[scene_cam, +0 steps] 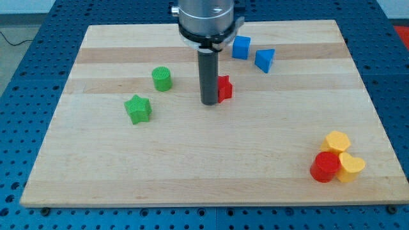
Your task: Push the red star parallel top left to the yellow hexagon
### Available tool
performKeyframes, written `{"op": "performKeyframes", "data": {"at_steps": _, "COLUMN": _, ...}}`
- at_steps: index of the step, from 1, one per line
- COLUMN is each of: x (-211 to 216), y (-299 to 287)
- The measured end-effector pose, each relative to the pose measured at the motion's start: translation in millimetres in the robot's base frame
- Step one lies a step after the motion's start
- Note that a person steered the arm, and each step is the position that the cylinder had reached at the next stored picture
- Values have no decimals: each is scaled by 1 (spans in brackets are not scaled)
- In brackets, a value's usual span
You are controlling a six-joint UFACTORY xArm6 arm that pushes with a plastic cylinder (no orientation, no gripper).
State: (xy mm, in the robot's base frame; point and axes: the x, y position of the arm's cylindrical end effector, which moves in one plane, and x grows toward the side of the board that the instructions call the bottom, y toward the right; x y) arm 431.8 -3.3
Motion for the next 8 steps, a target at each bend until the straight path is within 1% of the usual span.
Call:
{"op": "performKeyframes", "data": {"at_steps": 1, "x": -7, "y": -11}}
{"op": "performKeyframes", "data": {"at_steps": 2, "x": -36, "y": -42}}
{"op": "performKeyframes", "data": {"at_steps": 3, "x": -62, "y": -38}}
{"op": "performKeyframes", "data": {"at_steps": 4, "x": -49, "y": -6}}
{"op": "performKeyframes", "data": {"at_steps": 5, "x": -3, "y": 31}}
{"op": "performKeyframes", "data": {"at_steps": 6, "x": 17, "y": 51}}
{"op": "performKeyframes", "data": {"at_steps": 7, "x": 3, "y": 41}}
{"op": "performKeyframes", "data": {"at_steps": 8, "x": -21, "y": 27}}
